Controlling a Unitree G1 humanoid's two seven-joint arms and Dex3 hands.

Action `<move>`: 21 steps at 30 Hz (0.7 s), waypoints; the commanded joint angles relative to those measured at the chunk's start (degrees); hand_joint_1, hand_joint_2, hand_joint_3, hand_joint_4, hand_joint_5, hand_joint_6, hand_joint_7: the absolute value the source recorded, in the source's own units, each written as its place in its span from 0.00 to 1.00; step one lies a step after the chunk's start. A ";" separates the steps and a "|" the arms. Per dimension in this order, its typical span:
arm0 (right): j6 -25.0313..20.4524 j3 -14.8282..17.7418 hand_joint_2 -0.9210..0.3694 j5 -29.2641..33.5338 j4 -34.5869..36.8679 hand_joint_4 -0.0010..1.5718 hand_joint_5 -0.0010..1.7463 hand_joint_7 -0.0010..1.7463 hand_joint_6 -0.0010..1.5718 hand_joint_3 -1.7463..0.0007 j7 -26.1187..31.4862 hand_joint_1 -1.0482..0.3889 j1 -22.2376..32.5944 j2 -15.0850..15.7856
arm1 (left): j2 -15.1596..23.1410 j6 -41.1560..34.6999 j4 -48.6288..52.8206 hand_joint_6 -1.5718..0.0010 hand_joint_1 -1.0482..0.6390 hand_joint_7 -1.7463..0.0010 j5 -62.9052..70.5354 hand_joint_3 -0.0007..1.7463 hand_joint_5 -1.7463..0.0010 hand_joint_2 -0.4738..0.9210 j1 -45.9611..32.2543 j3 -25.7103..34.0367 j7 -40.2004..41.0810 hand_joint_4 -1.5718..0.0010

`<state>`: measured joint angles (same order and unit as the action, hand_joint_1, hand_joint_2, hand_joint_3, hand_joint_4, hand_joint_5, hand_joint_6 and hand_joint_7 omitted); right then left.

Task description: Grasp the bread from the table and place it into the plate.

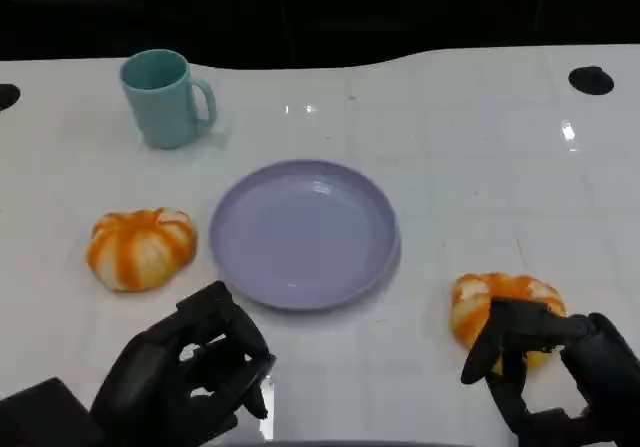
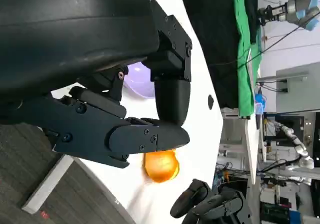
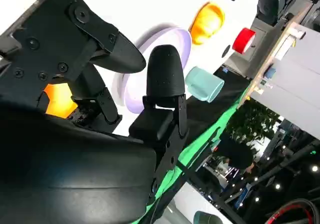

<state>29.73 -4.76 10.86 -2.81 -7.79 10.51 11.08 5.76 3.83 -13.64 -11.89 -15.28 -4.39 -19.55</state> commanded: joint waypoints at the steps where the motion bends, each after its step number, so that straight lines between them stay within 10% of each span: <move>1: -0.19 0.18 0.51 -0.57 -0.03 0.57 1.00 0.80 0.52 0.15 0.11 0.64 -0.11 0.35 | 0.59 -0.02 -0.17 0.70 0.33 0.02 0.07 0.25 0.00 1.00 0.17 0.39 0.08 0.55; 14: -0.43 0.87 0.48 -1.44 -1.23 0.55 0.99 0.76 0.51 0.19 0.71 0.66 0.19 -0.20 | 0.60 0.50 0.14 0.71 0.34 0.02 0.23 0.25 0.00 1.00 0.26 0.32 -0.05 0.56; 21: -6.26 1.91 0.40 -3.62 -6.50 0.38 0.73 0.49 0.40 0.36 -0.03 0.63 0.36 -0.12 | 0.68 0.48 0.15 0.71 0.34 0.02 0.55 0.26 0.00 1.00 0.32 0.24 0.03 0.55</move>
<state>25.82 -4.24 7.49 -7.06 -7.75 10.66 10.00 5.75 3.85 -13.63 -11.79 -15.11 -4.43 -19.55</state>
